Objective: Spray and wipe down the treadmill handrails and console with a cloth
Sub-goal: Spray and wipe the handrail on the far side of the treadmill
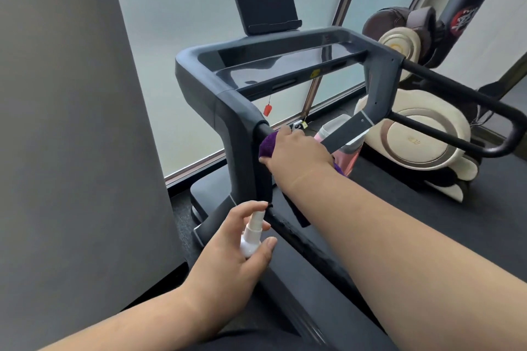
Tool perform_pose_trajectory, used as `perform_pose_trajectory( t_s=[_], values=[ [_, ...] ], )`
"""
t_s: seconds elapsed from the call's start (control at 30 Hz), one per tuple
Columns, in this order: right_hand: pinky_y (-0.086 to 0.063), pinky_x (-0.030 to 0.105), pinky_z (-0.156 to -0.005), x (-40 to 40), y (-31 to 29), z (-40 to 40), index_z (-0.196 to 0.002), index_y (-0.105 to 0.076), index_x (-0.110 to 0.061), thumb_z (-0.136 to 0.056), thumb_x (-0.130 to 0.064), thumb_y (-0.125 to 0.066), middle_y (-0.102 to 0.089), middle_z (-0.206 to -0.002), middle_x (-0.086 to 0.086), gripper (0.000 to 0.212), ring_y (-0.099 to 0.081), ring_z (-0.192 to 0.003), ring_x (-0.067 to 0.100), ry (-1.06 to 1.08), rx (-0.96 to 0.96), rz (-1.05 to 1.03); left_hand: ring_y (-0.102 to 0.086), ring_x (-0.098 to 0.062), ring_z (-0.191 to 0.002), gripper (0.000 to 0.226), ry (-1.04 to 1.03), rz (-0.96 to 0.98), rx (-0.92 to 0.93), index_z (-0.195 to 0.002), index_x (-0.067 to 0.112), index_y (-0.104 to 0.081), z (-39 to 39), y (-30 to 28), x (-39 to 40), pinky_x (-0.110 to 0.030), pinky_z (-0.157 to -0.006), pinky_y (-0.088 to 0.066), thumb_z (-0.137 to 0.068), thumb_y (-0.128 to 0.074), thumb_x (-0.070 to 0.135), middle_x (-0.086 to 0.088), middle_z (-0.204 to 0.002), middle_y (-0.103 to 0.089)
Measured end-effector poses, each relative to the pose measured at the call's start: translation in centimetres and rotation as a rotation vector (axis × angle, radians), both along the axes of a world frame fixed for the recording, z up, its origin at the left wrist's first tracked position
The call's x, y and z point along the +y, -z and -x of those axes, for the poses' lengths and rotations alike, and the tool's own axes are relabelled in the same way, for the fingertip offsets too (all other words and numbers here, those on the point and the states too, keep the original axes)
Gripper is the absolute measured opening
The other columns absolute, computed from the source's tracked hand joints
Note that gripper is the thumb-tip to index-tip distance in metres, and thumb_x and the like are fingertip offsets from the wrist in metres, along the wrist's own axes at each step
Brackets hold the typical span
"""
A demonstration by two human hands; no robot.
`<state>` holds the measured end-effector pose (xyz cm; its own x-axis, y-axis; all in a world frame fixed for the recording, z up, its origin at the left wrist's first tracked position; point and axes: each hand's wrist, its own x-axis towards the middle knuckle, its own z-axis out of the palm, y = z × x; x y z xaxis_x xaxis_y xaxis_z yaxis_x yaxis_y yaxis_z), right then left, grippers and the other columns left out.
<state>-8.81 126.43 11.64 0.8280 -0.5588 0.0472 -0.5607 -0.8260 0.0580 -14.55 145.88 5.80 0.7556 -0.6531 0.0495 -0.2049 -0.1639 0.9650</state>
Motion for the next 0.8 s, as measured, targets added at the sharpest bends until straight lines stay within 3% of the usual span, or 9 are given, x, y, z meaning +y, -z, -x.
perform_pose_trajectory(
  t_s=[0.17,0.4,0.53,0.67,0.8],
  values=[
    [-0.039,0.043,-0.072,0.6,-0.5,-3.9,-0.134,-0.039,-0.009,-0.091,-0.061,-0.057,-0.052,-0.129,0.015,0.07,-0.056,-0.117,0.039,-0.01,0.017,-0.03,-0.059,-0.007,-0.094,0.049,0.034,0.007,-0.02,-0.115,0.06,-0.041,-1.9,0.5,0.8,-0.01,-0.077,-0.043,-0.088,-0.067,0.027,0.024,-0.105,-0.058],
    [-0.042,0.043,-0.07,0.2,-0.6,-1.9,-0.131,-0.042,-0.018,-0.093,-0.064,-0.048,-0.056,-0.123,0.01,0.06,-0.059,-0.11,0.036,-0.002,-0.015,-0.028,-0.057,-0.001,-0.101,0.049,0.145,0.001,-0.025,-0.113,0.062,-0.04,-0.9,0.6,-0.5,-0.008,-0.078,-0.041,-0.087,-0.066,0.028,0.029,-0.106,-0.056],
    [-0.044,0.043,-0.073,-0.3,-0.9,1.4,-0.131,-0.043,-0.022,-0.094,-0.061,-0.049,-0.056,-0.123,0.01,0.054,-0.058,-0.11,0.037,-0.003,0.003,-0.043,-0.055,0.002,-0.105,0.052,0.231,0.012,-0.036,-0.112,0.06,-0.041,0.7,0.3,-1.2,-0.009,-0.08,-0.041,-0.088,-0.067,0.022,0.028,-0.107,-0.055],
    [-0.039,0.041,-0.07,-0.9,-1.1,6.6,-0.131,-0.043,-0.025,-0.096,-0.06,-0.045,-0.055,-0.119,0.009,0.05,-0.057,-0.109,0.037,-0.01,-0.014,-0.073,-0.058,-0.002,-0.094,0.05,0.276,0.003,-0.031,-0.113,0.061,-0.04,2.3,0.4,-1.9,-0.011,-0.074,-0.043,-0.088,-0.066,0.027,0.028,-0.106,-0.055],
    [-0.043,0.041,-0.071,-1.4,-0.9,12.2,-0.136,-0.038,-0.03,-0.096,-0.062,-0.041,-0.054,-0.12,0.008,0.051,-0.059,-0.107,0.036,-0.009,-0.026,-0.042,-0.059,-0.006,-0.09,0.051,0.318,-0.003,-0.078,-0.116,0.06,-0.039,4.7,0.7,-2.8,-0.014,-0.075,-0.045,-0.088,-0.066,0.028,0.026,-0.107,-0.056]
  ],
)
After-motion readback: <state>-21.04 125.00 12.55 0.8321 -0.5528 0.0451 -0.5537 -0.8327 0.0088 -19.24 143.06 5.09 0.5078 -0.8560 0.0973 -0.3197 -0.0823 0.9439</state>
